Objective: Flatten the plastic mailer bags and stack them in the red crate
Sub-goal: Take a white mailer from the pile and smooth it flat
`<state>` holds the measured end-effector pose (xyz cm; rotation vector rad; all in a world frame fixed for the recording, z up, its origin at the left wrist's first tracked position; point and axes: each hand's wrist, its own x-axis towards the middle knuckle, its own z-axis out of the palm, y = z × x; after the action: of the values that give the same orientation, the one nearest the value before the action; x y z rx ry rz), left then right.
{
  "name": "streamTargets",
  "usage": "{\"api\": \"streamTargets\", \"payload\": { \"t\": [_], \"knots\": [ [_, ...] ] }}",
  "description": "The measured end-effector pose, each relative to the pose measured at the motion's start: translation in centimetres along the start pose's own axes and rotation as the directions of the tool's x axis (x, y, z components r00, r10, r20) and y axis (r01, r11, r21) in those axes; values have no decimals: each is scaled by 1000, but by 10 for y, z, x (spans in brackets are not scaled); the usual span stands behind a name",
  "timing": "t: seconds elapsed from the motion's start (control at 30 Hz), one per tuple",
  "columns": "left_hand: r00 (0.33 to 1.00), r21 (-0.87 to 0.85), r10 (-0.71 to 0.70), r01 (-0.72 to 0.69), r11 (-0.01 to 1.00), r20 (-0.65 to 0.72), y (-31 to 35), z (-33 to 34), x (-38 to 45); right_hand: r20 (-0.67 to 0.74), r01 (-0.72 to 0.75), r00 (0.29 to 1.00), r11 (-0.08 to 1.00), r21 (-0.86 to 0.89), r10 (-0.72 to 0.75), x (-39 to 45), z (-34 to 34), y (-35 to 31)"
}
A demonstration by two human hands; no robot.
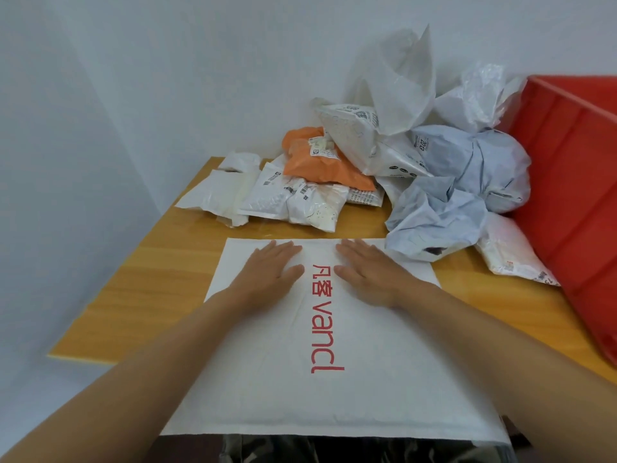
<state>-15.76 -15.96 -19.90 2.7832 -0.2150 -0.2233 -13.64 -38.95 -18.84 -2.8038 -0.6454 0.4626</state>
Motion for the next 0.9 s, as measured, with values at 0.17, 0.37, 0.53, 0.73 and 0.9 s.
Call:
{"api": "streamTargets", "payload": {
  "t": [0.17, 0.37, 0.53, 0.73, 0.9],
  "knots": [
    [999, 208, -53, 53, 977, -4, -30, 4, -18, 3, -132, 991, 980, -150, 134, -27, -3, 41],
    [997, 237, -70, 62, 970, 27, -31, 5, -14, -20, -134, 991, 984, -120, 132, -26, 7, 49],
    [997, 212, -63, 51, 976, 52, -30, 2, -16, -17, -129, 992, 979, -160, 128, -25, 6, 47],
    [999, 190, -45, 43, 981, 6, -33, 6, -17, -2, 77, 997, 977, -200, -79, -21, 7, -15],
    [995, -6, -77, 76, 997, -65, -32, 4, -19, 31, 178, 984, 966, -187, -175, 17, 6, -69]
  ]
}}
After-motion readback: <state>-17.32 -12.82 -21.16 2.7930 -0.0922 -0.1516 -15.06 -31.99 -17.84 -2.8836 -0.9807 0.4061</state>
